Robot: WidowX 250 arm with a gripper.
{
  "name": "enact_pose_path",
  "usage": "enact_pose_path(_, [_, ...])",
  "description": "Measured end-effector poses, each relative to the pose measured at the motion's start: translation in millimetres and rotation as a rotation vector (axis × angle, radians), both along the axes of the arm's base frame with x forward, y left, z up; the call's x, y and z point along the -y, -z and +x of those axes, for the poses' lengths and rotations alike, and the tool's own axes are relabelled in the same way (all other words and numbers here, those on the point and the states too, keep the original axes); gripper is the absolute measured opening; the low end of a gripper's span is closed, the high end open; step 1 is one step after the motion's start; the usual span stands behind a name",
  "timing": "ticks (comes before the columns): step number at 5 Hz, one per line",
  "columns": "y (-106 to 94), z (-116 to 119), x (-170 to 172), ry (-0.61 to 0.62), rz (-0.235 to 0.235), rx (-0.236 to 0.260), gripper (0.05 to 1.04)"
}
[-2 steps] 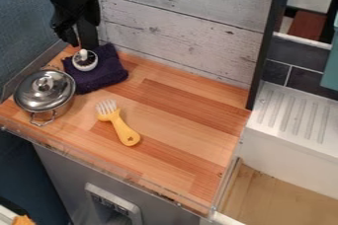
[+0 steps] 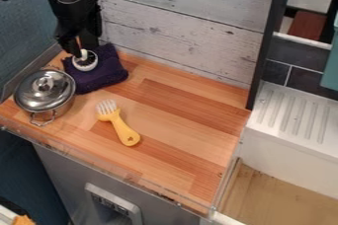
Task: Moved the silver lid to the upper middle of the table
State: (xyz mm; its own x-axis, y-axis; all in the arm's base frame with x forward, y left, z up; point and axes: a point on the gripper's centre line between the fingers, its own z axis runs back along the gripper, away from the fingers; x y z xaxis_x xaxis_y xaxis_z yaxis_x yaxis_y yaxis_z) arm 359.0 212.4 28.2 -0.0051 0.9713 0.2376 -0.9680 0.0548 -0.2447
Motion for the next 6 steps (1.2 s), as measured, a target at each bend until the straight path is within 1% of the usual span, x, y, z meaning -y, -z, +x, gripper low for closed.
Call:
enact_pose_path(1, [-10.4,-10.3,0.2,-0.017,0.038,0.008,1.001])
enact_pose_path(2, [-27.1,-22.6,6.7,-0.014,0.041,0.029,1.001])
enact_pose_path(3, [-38.5,-44.5,2.0,-0.021,0.074,0.017,1.001])
enact_pose_path(4, [-36.4,-59.5,1.4,-0.032,0.086,-0.025,1.001])
enact_pose_path(5, [-29.2,-76.7,-0.9,-0.070,0.100,-0.101,1.001])
enact_pose_path(6, [-16.1,-99.3,-19.4,-0.172,0.071,-0.170,1.001])
